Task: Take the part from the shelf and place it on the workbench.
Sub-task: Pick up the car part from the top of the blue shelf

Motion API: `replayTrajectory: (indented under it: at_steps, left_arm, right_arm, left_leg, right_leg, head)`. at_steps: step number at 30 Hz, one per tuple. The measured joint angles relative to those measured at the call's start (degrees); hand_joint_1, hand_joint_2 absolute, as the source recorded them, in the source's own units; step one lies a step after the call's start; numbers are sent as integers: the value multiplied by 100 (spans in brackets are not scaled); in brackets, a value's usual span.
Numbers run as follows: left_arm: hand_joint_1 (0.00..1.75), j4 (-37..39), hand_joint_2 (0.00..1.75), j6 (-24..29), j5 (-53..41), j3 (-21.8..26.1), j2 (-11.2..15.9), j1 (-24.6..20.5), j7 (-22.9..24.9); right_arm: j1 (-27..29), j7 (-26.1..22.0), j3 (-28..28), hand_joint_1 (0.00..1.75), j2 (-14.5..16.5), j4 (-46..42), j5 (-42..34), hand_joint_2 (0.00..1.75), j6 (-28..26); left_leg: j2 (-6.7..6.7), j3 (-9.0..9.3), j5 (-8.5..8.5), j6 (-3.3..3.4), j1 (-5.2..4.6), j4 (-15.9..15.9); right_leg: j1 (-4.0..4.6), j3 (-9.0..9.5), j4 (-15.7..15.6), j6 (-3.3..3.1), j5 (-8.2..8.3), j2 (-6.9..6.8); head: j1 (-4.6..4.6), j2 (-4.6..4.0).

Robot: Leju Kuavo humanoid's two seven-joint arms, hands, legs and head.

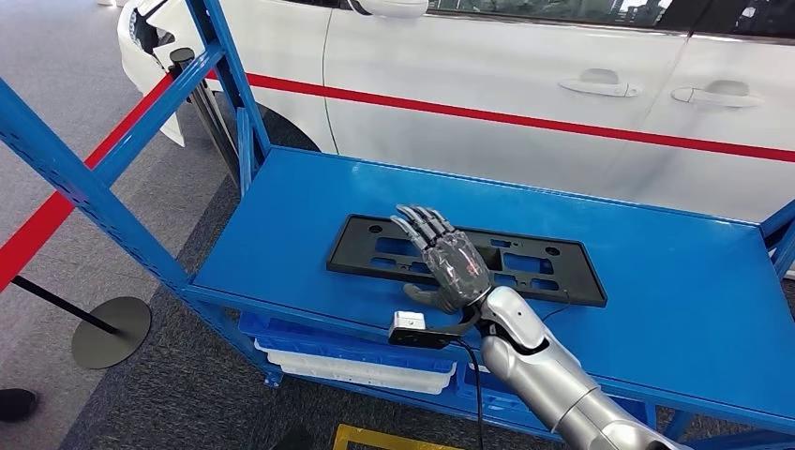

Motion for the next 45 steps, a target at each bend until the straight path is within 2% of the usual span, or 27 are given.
replayTrajectory:
  at_steps: [15,26,45]
  left_arm:
    - [0,0,175,-22,5,71,-2,-2,-49]
    - [0,0,175,-6,-19,192,-21,-4,-118]
    - [0,0,175,-13,-108,296,-45,-5,-126]
  right_arm:
    - [-11,-111,-27,0,31,114,137,175,30]
    - [-204,711,24,0,228,527,1015,175,-444]
    - [-327,980,-252,0,424,1095,1248,175,-751]
  left_leg:
    - [0,-2,0,0,0,0]
    - [0,-2,0,0,0,1]
    - [0,-4,2,2,0,3]
  right_leg:
    - [1,0,0,0,0,0]
    - [0,-1,0,0,0,0]
    - [0,-2,0,2,2,0]
  head:
    - [0,0]
    - [0,0]
    - [0,0]
